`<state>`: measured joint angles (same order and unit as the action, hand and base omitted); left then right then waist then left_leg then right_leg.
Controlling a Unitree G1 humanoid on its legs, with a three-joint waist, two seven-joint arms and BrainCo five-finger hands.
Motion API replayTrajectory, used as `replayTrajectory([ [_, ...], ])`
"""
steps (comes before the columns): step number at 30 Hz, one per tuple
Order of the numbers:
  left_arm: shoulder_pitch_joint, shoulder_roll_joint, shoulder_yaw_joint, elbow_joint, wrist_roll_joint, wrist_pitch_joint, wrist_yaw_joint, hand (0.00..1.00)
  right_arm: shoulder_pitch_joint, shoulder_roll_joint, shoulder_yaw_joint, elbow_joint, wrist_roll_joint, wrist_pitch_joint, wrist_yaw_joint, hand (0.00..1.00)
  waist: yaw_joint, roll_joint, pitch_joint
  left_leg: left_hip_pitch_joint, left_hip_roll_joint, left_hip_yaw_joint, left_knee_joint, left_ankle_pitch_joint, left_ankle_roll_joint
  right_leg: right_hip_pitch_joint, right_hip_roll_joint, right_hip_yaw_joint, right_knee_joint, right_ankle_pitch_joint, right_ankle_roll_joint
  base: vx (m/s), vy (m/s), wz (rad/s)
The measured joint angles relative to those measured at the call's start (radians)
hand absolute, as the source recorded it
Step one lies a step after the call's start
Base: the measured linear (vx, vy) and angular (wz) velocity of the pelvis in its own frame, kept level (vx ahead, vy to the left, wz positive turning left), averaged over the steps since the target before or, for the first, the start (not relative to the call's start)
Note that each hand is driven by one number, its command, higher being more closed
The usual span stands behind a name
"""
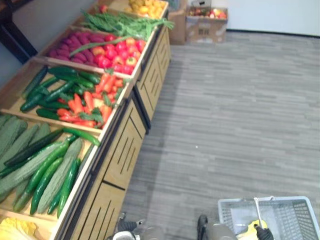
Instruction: Pick vegetable in the basket
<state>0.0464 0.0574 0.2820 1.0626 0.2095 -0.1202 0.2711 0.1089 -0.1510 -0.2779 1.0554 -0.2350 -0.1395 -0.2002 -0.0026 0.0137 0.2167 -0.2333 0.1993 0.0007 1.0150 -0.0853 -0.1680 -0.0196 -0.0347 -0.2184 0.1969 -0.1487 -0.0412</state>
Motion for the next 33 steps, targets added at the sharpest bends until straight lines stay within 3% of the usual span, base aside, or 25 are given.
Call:
replayTrajectory([
  [2, 0.000, -0.009, 0.000, -0.010, -0.013, -0.002, 0.012, 0.00, -0.007, 0.004, -0.015, 0.002, 0.001, -0.001, -0.003, 1.00, 0.016, 0.000, 0.000, -0.068, -0.005, 0.045, -0.022, -0.057, 0.031, 0.039, 0.000, 0.000, -0.025, -0.009, 0.005, 0.27, -0.046, -0.02],
  [3, 0.001, -0.009, -0.006, -0.009, -0.013, -0.002, 0.022, 0.00, -0.013, 0.007, -0.021, 0.003, 0.000, -0.002, -0.004, 1.00, 0.036, 0.000, 0.000, -0.123, -0.017, 0.093, -0.135, -0.083, 0.060, 0.081, -0.003, 0.002, -0.048, -0.025, 0.015, 0.26, 0.026, -0.07],
  [4, 0.005, -0.009, -0.010, -0.010, -0.013, -0.002, 0.026, 0.00, -0.015, 0.008, -0.022, 0.004, 0.000, -0.002, -0.004, 1.00, 0.038, -0.002, 0.000, -0.133, -0.027, 0.108, -0.216, -0.083, 0.062, 0.097, -0.007, 0.000, -0.055, -0.032, 0.021, 0.26, 0.050, -0.06],
  [5, 0.021, -0.007, -0.027, -0.012, -0.012, -0.003, 0.030, 0.00, -0.020, 0.008, -0.025, 0.003, 0.000, -0.002, -0.004, 1.00, 0.041, -0.007, -0.003, -0.125, -0.051, 0.136, -0.426, -0.073, 0.073, 0.119, -0.016, -0.002, -0.061, -0.052, 0.035, 0.18, 0.055, -0.02],
  [6, 0.028, -0.006, -0.036, -0.013, -0.011, -0.003, 0.031, 0.00, -0.020, 0.008, -0.024, 0.000, 0.000, -0.003, -0.007, 1.00, 0.041, -0.007, -0.003, -0.119, -0.059, 0.150, -0.539, -0.057, 0.083, 0.132, -0.020, -0.001, -0.063, -0.063, 0.045, 0.34, 0.136, -0.02],
  [7, 0.046, -0.003, -0.043, -0.010, -0.008, -0.002, 0.031, 0.00, -0.024, 0.007, -0.017, -0.002, 0.001, -0.004, -0.010, 1.00, 0.041, -0.006, -0.006, -0.104, -0.081, 0.161, -0.768, 0.013, 0.084, 0.168, -0.027, 0.000, -0.080, -0.083, 0.067, 0.37, 0.161, -0.03],
  [9, 0.066, -0.004, -0.045, -0.009, 0.010, -0.001, 0.030, 0.00, -0.021, 0.001, 0.006, -0.002, 0.001, -0.004, -0.014, 1.00, 0.045, -0.003, -0.014, -0.107, -0.079, 0.177, -0.888, 0.057, 0.087, 0.202, -0.029, 0.007, -0.094, -0.105, 0.094, 0.51, 0.256, -0.08],
  [10, 0.082, 0.007, -0.050, -0.002, 0.010, 0.000, 0.029, 0.00, -0.017, 0.005, 0.021, -0.001, 0.001, -0.001, -0.014, 1.00, 0.050, -0.011, -0.025, -0.112, -0.084, 0.194, -0.876, 0.134, 0.106, 0.222, -0.041, 0.015, -0.103, -0.125, 0.111, 0.62, 0.318, -0.18],
  [11, 0.091, 0.018, -0.063, 0.014, 0.012, 0.002, 0.027, 0.00, -0.003, 0.014, 0.041, 0.000, -0.001, 0.003, -0.012, 1.00, 0.062, -0.037, -0.055, -0.111, -0.109, 0.220, -0.872, 0.179, 0.151, 0.220, -0.070, 0.042, -0.090, -0.133, 0.110, 0.52, 0.243, -0.19],
  [12, 0.100, 0.023, -0.073, 0.015, 0.014, 0.004, 0.027, 0.00, -0.002, 0.015, 0.057, 0.001, -0.002, 0.003, -0.010, 1.00, 0.064, -0.054, -0.067, -0.108, -0.124, 0.228, -0.874, 0.183, 0.159, 0.203, -0.088, 0.057, -0.058, -0.131, 0.107, 0.53, 0.221, -0.13],
  [13, 0.108, 0.040, -0.088, 0.014, 0.034, 0.007, 0.027, 0.00, -0.001, 0.014, 0.082, -0.001, -0.003, 0.001, -0.009, 1.00, 0.067, -0.080, -0.084, -0.096, -0.156, 0.238, -0.872, 0.160, 0.193, 0.150, -0.125, 0.095, 0.061, -0.128, 0.107, 0.54, 0.227, 0.11],
  [14, 0.107, 0.057, -0.091, 0.022, 0.046, 0.013, 0.024, 0.00, -0.004, 0.013, 0.086, 0.000, -0.005, -0.001, -0.009, 1.00, 0.062, -0.104, -0.088, -0.059, -0.192, 0.238, -0.870, 0.135, 0.217, 0.100, -0.161, 0.126, 0.230, -0.102, 0.135, 0.66, 0.292, 0.31],
  [15, 0.107, 0.064, -0.092, 0.028, 0.049, 0.015, 0.020, 0.00, -0.007, 0.010, 0.086, 0.006, -0.021, -0.001, -0.010, 1.00, 0.060, -0.122, -0.087, 0.000, -0.218, 0.232, -0.869, 0.094, 0.227, 0.034, -0.186, 0.166, 0.445, -0.002, 0.197, 0.55, 0.241, 0.37],
  [17, 0.109, 0.074, -0.111, 0.031, 0.049, 0.021, 0.015, 0.00, -0.007, 0.008, 0.088, 0.015, -0.040, -0.004, -0.010, 1.00, 0.055, -0.111, -0.079, 0.092, -0.235, 0.187, -0.868, 0.041, 0.241, -0.060, -0.181, 0.211, 0.727, 0.158, 0.272, 0.47, 0.191, 0.48],
  [18, 0.108, 0.077, -0.120, 0.030, 0.048, 0.022, 0.014, 0.00, -0.005, 0.008, 0.089, 0.017, -0.041, -0.005, -0.009, 1.00, 0.051, -0.111, -0.079, 0.124, -0.240, 0.164, -0.871, 0.029, 0.243, -0.086, -0.176, 0.208, 0.797, 0.154, 0.267, 0.50, 0.170, 0.85],
  [19, 0.116, 0.086, -0.136, 0.031, 0.047, 0.025, 0.014, 0.00, -0.004, 0.009, 0.087, 0.019, -0.041, -0.006, -0.009, 1.00, 0.039, -0.109, -0.078, 0.182, -0.246, 0.124, -0.885, 0.012, 0.240, -0.133, -0.172, 0.186, 0.876, 0.117, 0.236, 0.48, 0.111, 1.06],
  [20, 0.116, 0.090, -0.142, 0.031, 0.041, 0.025, 0.008, 0.00, 0.001, 0.008, 0.076, 0.018, -0.040, -0.009, -0.009, 1.00, 0.033, -0.107, -0.077, 0.225, -0.253, 0.077, -0.904, 0.001, 0.239, -0.176, -0.171, 0.149, 0.873, 0.052, 0.232, 0.55, 0.072, 1.31],
  [22, 0.101, 0.088, -0.140, 0.018, 0.031, 0.032, -0.003, 0.00, 0.002, 0.011, 0.038, 0.019, -0.040, -0.012, -0.009, 1.00, 0.034, -0.105, -0.076, 0.263, -0.261, 0.003, -0.915, -0.007, 0.242, -0.229, -0.166, 0.125, 0.789, -0.010, 0.214, 0.44, -0.028, 1.30],
  [24, 0.094, 0.072, -0.125, -0.002, 0.026, 0.036, -0.010, 0.00, 0.014, 0.013, -0.035, 0.021, -0.040, -0.002, -0.010, 1.00, 0.034, -0.093, -0.069, 0.295, -0.261, -0.129, -0.913, -0.028, 0.234, -0.259, -0.151, 0.148, 0.535, -0.029, 0.197, 0.46, -0.149, 1.67],
  [27, 0.096, 0.045, -0.106, -0.049, -0.025, 0.034, -0.011, 0.00, 0.042, 0.013, -0.083, 0.020, -0.038, 0.011, -0.011, 1.00, 0.042, -0.069, -0.068, 0.304, -0.252, -0.283, -0.866, -0.080, 0.211, -0.255, -0.136, 0.279, 0.321, -0.024, 0.188, 0.38, -0.295, 1.66],
  [29, 0.095, 0.019, -0.085, -0.069, -0.079, 0.015, -0.015, 0.00, 0.068, 0.010, -0.102, 0.021, -0.037, 0.024, -0.012, 1.00, 0.057, -0.041, -0.082, 0.258, -0.248, -0.430, -0.739, -0.189, 0.175, -0.255, -0.113, 0.452, 0.249, -0.023, 0.185, 0.32, -0.406, 1.87],
  [30, 0.093, 0.015, -0.078, -0.070, -0.082, 0.010, -0.015, 0.00, 0.072, 0.011, -0.102, 0.021, -0.038, 0.026, -0.011, 1.00, 0.062, -0.039, -0.085, 0.242, -0.249, -0.470, -0.701, -0.218, 0.160, -0.253, -0.109, 0.488, 0.242, -0.023, 0.185, 0.31, -0.496, 1.94],
  [31, 0.086, 0.014, -0.062, -0.083, -0.084, 0.004, -0.018, 0.00, 0.089, 0.018, -0.102, 0.021, -0.037, 0.031, -0.011, 1.00, 0.060, -0.052, -0.091, 0.210, -0.260, -0.552, -0.645, -0.267, 0.133, -0.243, -0.130, 0.502, 0.233, -0.011, 0.209, 0.33, -0.607, 2.14],
  [32, 0.073, 0.020, -0.025, -0.090, -0.087, -0.003, -0.018, 0.00, 0.110, 0.038, -0.114, 0.020, -0.036, 0.036, -0.013, 1.00, 0.059, -0.102, -0.102, 0.184, -0.277, -0.613, -0.621, -0.300, 0.102, -0.224, -0.180, 0.437, 0.204, -0.021, 0.278, 0.32, -0.662, 2.05],
  [33, 0.059, 0.010, 0.007, -0.078, -0.089, 0.001, -0.016, 0.00, 0.105, 0.044, -0.124, 0.023, -0.031, 0.044, -0.015, 1.00, 0.067, -0.090, -0.095, 0.172, -0.255, -0.628, -0.611, -0.314, 0.079, -0.226, -0.176, 0.395, 0.227, -0.065, 0.283, 0.22, -0.647, 1.94],
])
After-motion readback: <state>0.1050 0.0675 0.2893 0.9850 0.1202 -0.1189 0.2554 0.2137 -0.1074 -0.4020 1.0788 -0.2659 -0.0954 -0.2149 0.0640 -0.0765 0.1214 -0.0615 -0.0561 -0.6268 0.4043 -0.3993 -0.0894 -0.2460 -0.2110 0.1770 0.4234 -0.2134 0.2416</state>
